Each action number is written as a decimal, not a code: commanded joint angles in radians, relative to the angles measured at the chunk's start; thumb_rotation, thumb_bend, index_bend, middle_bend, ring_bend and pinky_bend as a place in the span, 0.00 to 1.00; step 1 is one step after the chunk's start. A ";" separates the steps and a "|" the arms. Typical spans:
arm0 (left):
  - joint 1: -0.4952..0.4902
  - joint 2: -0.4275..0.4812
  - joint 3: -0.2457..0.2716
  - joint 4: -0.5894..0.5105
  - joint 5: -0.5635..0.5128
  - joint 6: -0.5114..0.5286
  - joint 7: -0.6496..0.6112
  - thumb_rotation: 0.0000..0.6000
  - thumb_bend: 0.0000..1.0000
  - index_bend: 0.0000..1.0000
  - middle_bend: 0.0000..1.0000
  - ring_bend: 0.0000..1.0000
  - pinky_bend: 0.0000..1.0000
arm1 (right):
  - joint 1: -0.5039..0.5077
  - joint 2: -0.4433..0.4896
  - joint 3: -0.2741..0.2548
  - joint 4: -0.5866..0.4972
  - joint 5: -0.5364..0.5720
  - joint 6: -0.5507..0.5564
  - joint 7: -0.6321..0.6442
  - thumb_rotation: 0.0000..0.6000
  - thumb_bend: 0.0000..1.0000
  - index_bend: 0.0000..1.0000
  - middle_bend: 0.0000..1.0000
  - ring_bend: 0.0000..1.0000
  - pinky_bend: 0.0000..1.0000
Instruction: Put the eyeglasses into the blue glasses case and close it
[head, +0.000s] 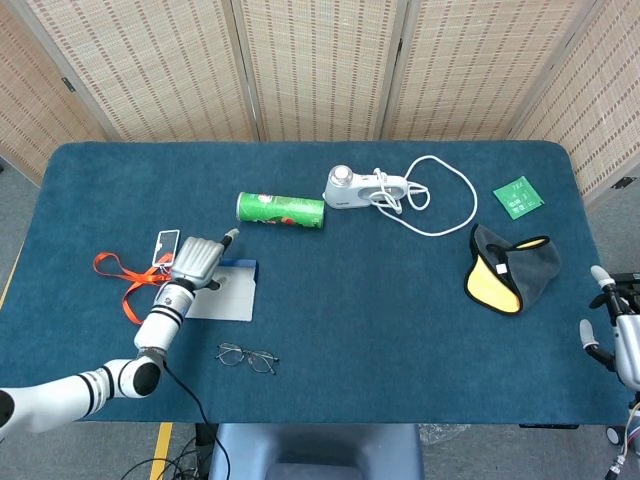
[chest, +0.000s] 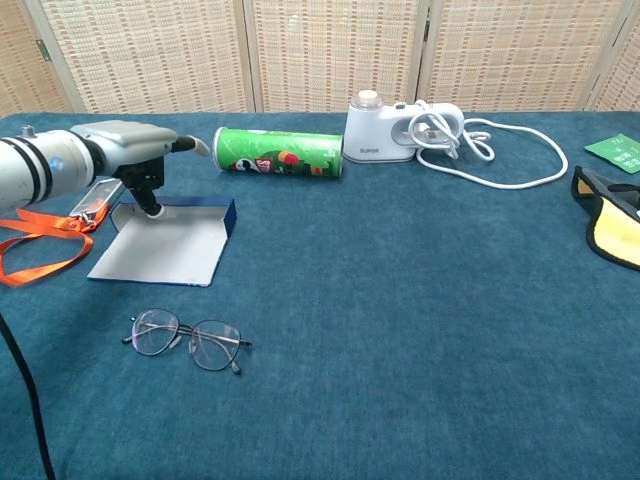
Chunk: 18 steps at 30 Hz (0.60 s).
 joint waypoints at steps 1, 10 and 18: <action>0.044 0.083 0.038 -0.120 0.128 0.054 -0.050 1.00 0.32 0.19 0.99 1.00 1.00 | -0.001 0.002 0.001 -0.001 -0.001 0.003 0.000 1.00 0.46 0.09 0.45 0.31 0.23; 0.134 0.204 0.129 -0.335 0.308 0.145 -0.089 1.00 0.32 0.33 0.99 1.00 1.00 | 0.003 0.001 0.000 -0.007 -0.012 0.004 -0.005 1.00 0.46 0.09 0.45 0.32 0.23; 0.172 0.227 0.181 -0.455 0.363 0.166 -0.058 1.00 0.32 0.36 0.99 1.00 1.00 | 0.007 0.000 0.000 -0.006 -0.013 -0.001 -0.008 1.00 0.46 0.09 0.46 0.33 0.24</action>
